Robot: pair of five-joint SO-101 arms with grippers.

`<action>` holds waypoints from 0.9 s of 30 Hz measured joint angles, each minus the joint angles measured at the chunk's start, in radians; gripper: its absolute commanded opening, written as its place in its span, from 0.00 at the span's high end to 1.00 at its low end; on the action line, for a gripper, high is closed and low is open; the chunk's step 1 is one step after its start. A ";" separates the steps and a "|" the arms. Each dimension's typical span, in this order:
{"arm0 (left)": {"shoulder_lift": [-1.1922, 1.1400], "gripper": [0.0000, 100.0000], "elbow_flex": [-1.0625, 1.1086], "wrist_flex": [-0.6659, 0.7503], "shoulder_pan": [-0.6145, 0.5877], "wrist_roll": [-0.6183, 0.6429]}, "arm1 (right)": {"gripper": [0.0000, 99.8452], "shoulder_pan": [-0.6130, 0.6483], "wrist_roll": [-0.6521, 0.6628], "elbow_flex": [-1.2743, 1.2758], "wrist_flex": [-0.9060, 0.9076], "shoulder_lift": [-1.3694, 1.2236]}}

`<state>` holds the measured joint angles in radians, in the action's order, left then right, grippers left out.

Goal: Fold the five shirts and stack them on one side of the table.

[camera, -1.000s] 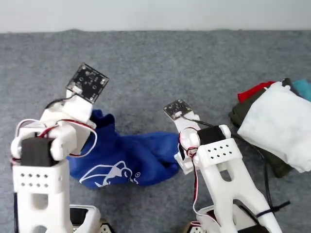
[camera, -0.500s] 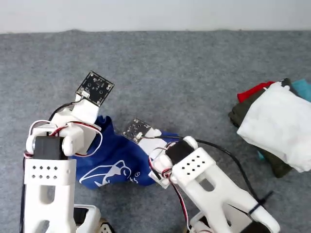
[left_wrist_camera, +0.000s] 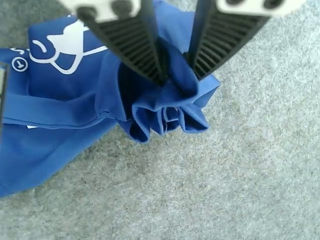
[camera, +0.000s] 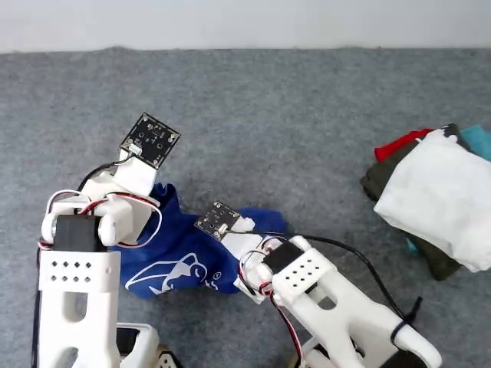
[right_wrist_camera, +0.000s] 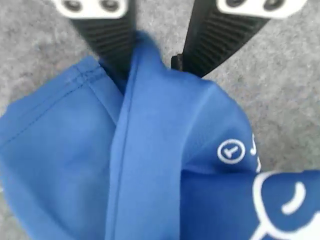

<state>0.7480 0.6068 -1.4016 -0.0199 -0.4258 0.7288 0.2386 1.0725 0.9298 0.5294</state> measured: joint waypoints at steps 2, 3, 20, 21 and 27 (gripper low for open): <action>0.000 0.99 0.000 0.000 0.000 0.000 | 0.99 0.000 0.000 0.002 -0.021 0.000; 0.000 0.99 0.000 0.000 0.000 0.000 | 0.99 0.000 0.000 0.003 -0.029 0.000; 0.000 0.99 0.002 0.002 0.000 0.000 | 0.99 -0.384 0.097 -0.735 0.336 -0.003; 0.000 0.98 0.002 0.002 0.000 0.000 | 0.99 -0.391 0.095 -0.792 0.367 -0.003; 0.000 0.98 0.002 0.000 0.000 0.000 | 0.99 -0.393 0.092 -1.013 0.523 -0.003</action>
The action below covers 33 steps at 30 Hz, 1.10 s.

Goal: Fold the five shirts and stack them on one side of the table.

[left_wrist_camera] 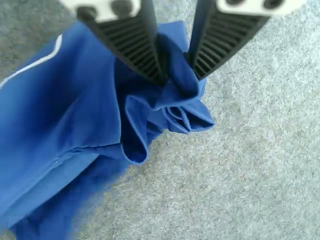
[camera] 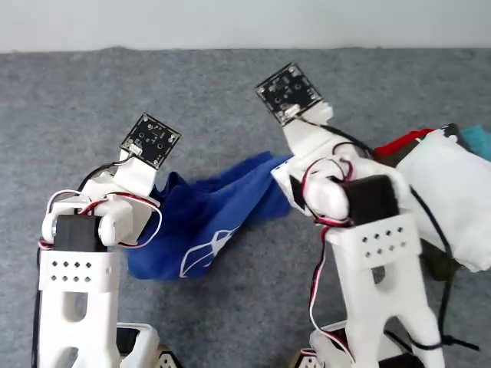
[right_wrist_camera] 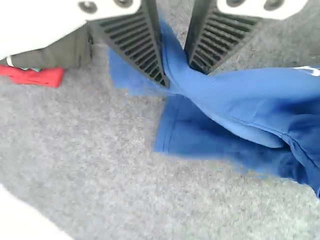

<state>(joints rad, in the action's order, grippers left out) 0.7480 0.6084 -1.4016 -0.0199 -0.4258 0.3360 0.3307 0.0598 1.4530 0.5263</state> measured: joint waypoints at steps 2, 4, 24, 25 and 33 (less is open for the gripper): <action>0.000 0.98 0.000 -0.003 0.000 0.000 | 0.99 0.000 0.000 -0.063 0.043 0.000; 0.000 0.98 0.000 -0.014 0.000 -0.005 | 0.99 0.000 0.000 -0.120 0.078 0.000; 0.000 0.99 0.000 -0.054 0.000 -0.005 | 0.99 0.000 0.000 -0.316 0.207 0.000; 0.000 0.99 0.000 -0.054 0.000 -0.005 | 0.99 0.000 0.000 -0.316 0.207 0.000; 0.000 0.99 0.000 -0.054 0.000 -0.002 | 0.99 0.000 0.000 -0.316 0.207 0.000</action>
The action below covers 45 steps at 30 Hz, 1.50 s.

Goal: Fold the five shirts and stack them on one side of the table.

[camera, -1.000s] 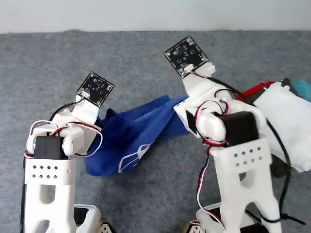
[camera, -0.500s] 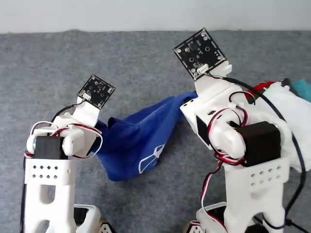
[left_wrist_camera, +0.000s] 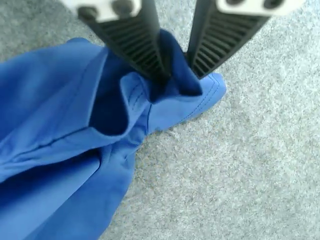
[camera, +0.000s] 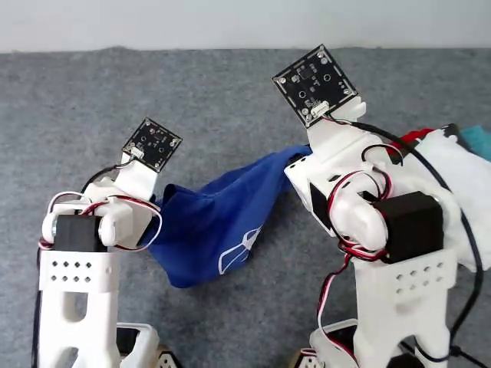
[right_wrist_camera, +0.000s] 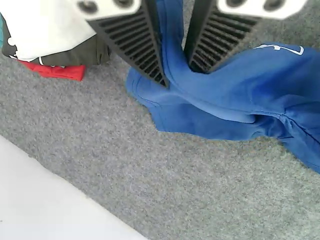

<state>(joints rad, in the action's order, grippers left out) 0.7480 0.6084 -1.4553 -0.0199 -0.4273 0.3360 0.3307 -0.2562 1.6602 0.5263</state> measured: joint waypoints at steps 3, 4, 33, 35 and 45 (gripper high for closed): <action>0.000 0.99 -0.032 0.003 0.000 0.068 | 0.99 -0.002 0.000 0.000 0.000 0.000; 0.000 0.99 -0.064 0.003 0.000 0.100 | 0.99 -0.005 0.000 0.000 0.000 0.000; 0.015 0.99 -1.312 -0.109 0.003 0.226 | 0.99 -0.557 0.000 -0.239 -0.215 0.311; 0.015 0.99 -1.312 -0.109 0.003 0.226 | 0.99 -0.559 0.000 -0.253 -0.213 0.311; 0.014 0.99 -1.448 -0.068 0.003 0.226 | 0.99 -0.559 0.000 -0.262 -0.152 0.311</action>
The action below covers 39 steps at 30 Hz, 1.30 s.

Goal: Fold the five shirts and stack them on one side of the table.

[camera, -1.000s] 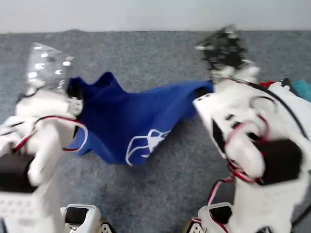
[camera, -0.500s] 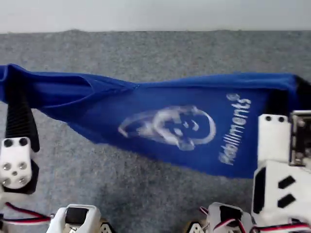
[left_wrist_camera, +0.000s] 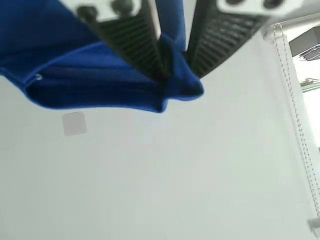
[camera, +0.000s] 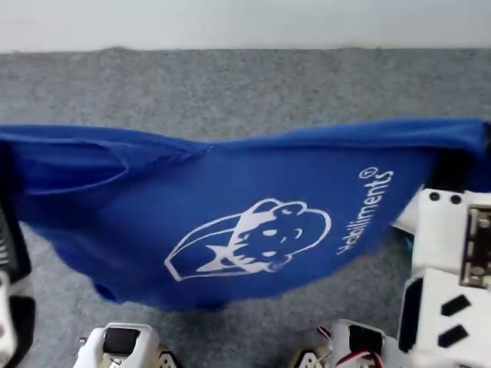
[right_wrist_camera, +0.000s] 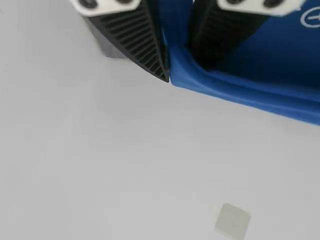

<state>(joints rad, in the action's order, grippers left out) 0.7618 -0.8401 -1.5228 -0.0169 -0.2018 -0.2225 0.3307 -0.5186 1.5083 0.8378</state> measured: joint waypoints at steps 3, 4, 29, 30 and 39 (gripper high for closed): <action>0.000 0.99 0.021 0.000 0.000 0.000 | 0.99 0.000 0.000 0.003 0.031 0.000; -0.002 0.99 0.025 0.000 0.000 0.000 | 0.99 0.000 0.000 0.012 0.038 0.000; -0.341 0.99 0.029 -0.002 0.002 -0.043 | 0.99 0.181 -0.043 0.879 -0.394 -0.023; -0.370 0.99 0.029 0.005 0.002 -0.043 | 0.99 0.181 -0.060 0.908 -0.454 -0.031; -0.626 0.99 0.031 0.120 -0.044 -0.043 | 0.99 0.181 -0.150 0.644 -0.624 -0.405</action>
<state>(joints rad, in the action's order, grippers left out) 0.1358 -0.8094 -1.4032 -0.0614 -0.2447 -0.0414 0.1803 0.1258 0.8838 0.4327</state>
